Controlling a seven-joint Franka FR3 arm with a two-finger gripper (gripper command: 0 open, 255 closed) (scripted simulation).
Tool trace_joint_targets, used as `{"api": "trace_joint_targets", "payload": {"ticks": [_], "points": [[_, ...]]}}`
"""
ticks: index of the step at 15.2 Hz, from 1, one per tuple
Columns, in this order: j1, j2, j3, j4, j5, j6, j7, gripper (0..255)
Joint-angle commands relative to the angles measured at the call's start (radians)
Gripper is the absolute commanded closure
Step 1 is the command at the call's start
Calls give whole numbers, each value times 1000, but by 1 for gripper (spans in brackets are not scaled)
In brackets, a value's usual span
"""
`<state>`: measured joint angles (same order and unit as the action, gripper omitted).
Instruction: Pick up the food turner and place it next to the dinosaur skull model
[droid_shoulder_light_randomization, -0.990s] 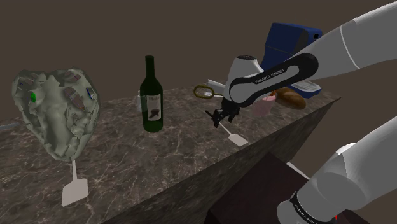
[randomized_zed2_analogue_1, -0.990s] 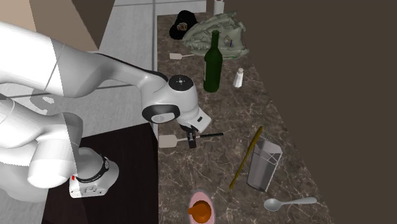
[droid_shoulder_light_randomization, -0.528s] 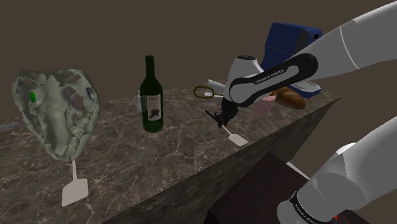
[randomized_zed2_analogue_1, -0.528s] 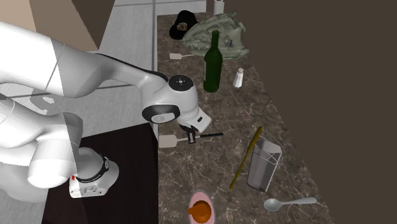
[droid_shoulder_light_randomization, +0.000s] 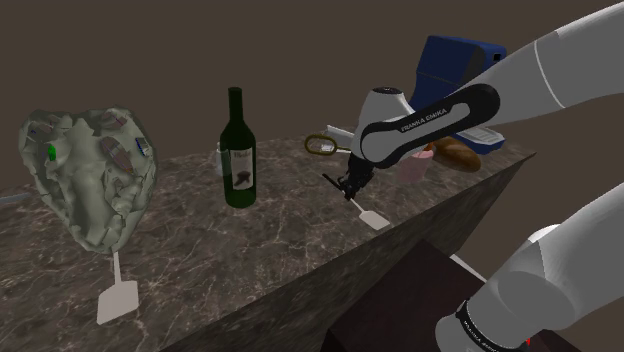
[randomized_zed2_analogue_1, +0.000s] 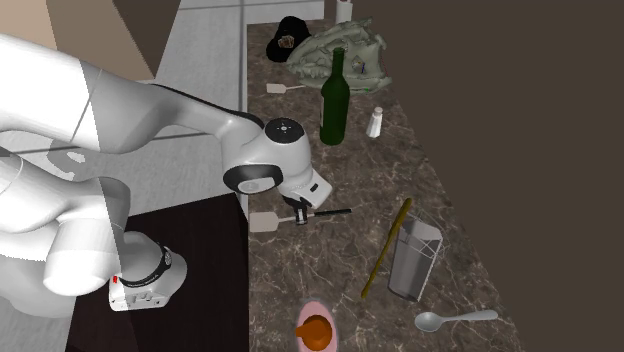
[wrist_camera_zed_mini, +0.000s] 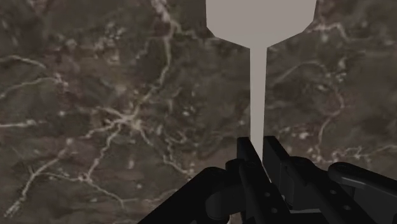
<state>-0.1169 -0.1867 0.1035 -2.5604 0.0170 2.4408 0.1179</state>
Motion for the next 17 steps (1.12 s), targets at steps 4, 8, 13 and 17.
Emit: {"api": "trace_joint_targets", "payload": {"ticks": [4, 8, 13, 17], "points": [[1, -40, -2, 22, 4, -62, -4, 255], [2, -75, -4, 48, 7, -123, -6, 255], [3, -113, -6, 85, 10, -197, -9, 255], [3, -138, -8, 118, 11, -256, -11, 255]]}}
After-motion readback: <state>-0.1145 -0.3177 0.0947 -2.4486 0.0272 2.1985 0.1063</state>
